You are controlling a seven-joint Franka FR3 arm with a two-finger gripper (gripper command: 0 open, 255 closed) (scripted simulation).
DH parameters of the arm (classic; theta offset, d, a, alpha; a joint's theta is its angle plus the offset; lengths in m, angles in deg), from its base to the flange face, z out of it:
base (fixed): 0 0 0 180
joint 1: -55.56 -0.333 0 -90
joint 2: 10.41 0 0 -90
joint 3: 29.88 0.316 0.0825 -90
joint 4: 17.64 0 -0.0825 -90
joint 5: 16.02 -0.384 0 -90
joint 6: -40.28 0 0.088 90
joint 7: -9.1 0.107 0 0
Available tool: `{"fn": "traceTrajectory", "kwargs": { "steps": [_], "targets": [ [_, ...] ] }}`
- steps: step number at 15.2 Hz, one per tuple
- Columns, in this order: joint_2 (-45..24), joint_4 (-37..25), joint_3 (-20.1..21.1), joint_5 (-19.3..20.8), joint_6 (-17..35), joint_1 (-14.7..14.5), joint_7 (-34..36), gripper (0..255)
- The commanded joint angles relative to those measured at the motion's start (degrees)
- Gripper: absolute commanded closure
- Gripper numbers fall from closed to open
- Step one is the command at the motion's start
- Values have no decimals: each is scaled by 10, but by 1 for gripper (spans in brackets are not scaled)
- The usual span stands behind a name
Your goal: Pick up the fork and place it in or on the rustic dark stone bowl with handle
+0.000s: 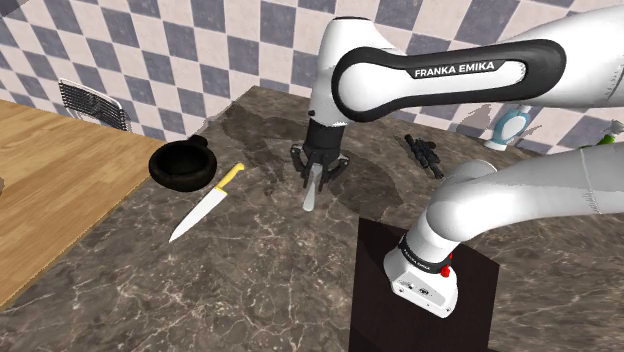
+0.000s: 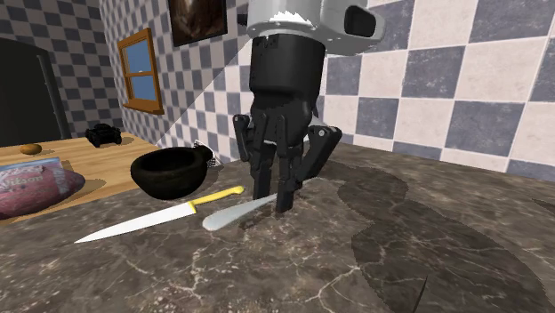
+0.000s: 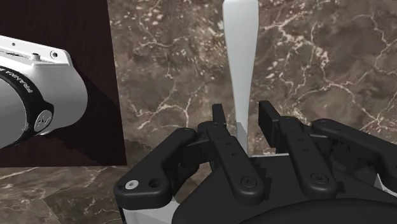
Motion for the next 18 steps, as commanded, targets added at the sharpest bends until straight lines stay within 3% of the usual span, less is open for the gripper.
{"fn": "traceTrajectory", "kwargs": {
  "steps": [1, 12, 18],
  "targets": [
    [5, -12, -5, 5, -17, 1, 3, 255],
    [18, -82, -28, 27, -100, 8, 16, 255],
    [-135, -187, 22, 45, -41, 41, 46, 255]
  ]
}}
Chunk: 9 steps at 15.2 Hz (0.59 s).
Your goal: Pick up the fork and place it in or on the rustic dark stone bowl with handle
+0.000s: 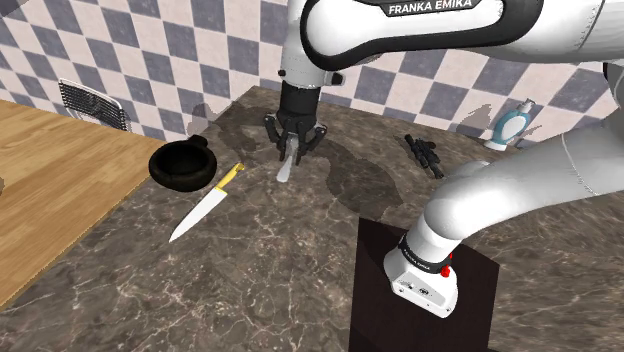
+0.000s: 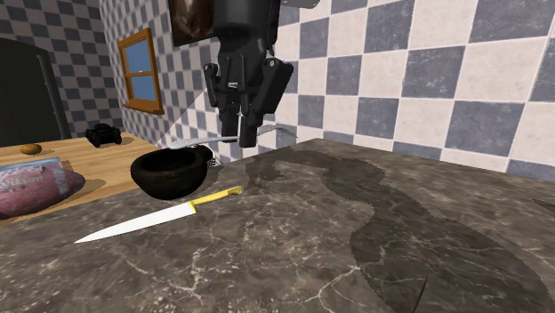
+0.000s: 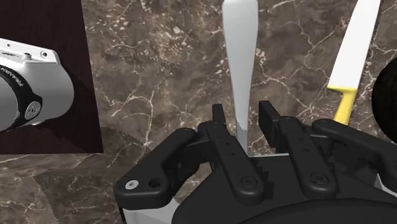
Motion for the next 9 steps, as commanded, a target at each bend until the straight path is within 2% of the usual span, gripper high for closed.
{"fn": "traceTrajectory", "kwargs": {
  "steps": [1, 5, 9],
  "targets": [
    [-53, -42, 16, 12, 14, 12, 13, 255],
    [-155, -125, 49, 48, 35, 31, 49, 255],
    [-262, -219, 78, 103, 44, 40, 95, 255]
  ]
}}
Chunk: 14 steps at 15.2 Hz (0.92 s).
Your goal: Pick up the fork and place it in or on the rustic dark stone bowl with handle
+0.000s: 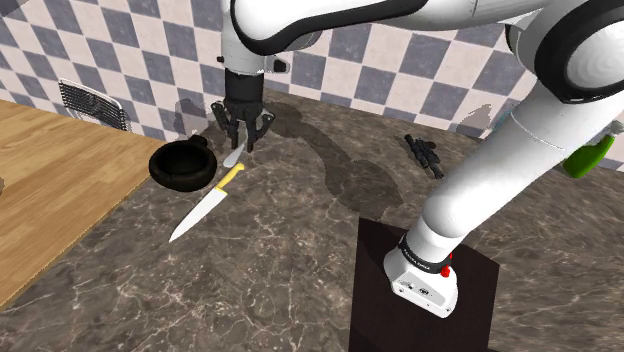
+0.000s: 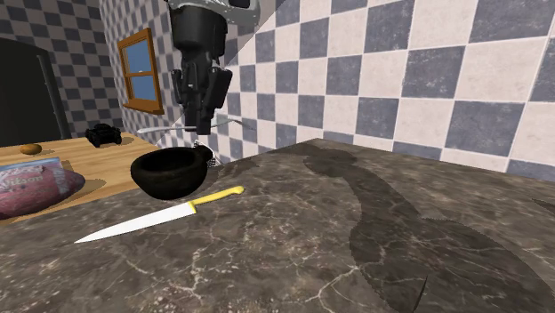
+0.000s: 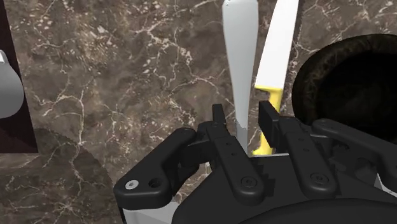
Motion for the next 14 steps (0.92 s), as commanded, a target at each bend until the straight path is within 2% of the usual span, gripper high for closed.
{"fn": "traceTrajectory", "kwargs": {
  "steps": [1, 6, 12, 14],
  "targets": [
    [-60, -53, 13, 33, 3, 2, 25, 255],
    [-202, -197, 24, 120, -17, -24, 87, 255],
    [-375, -422, 5, 211, -87, -100, 134, 255],
    [-375, -407, 3, 210, -71, -99, 132, 255]
  ]
}}
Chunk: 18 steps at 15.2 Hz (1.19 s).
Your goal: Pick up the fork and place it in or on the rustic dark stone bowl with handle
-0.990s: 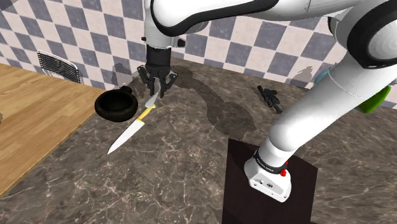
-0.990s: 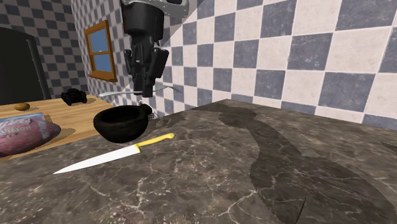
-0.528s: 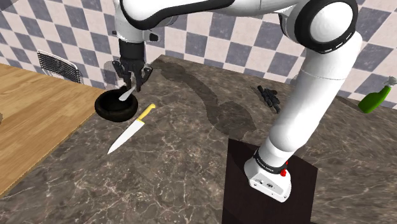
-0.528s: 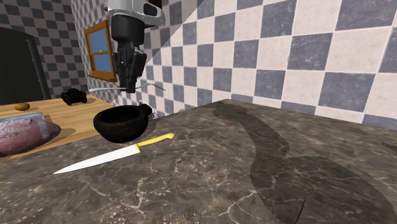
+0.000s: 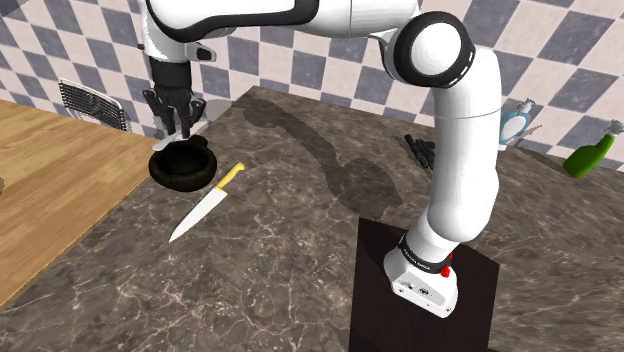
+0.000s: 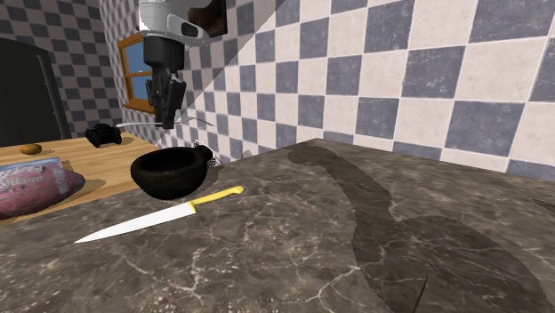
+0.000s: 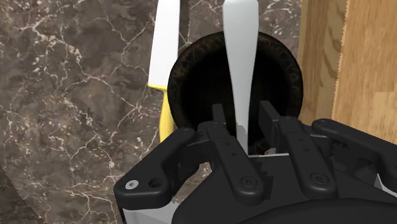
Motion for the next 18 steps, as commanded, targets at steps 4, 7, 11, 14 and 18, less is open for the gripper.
{"fn": "traceTrajectory", "kwargs": {
  "steps": [4, 7, 11, 14, 18],
  "targets": [
    [-13, 19, -4, 6, 30, -2, 1, 255],
    [-16, 38, -5, 8, 52, 0, 1, 255],
    [-18, 47, -6, 9, 63, 1, 0, 255],
    [-18, 47, -6, 9, 63, 1, 0, 255],
    [-18, 47, -6, 9, 63, 1, 0, 0]
  ]
}}
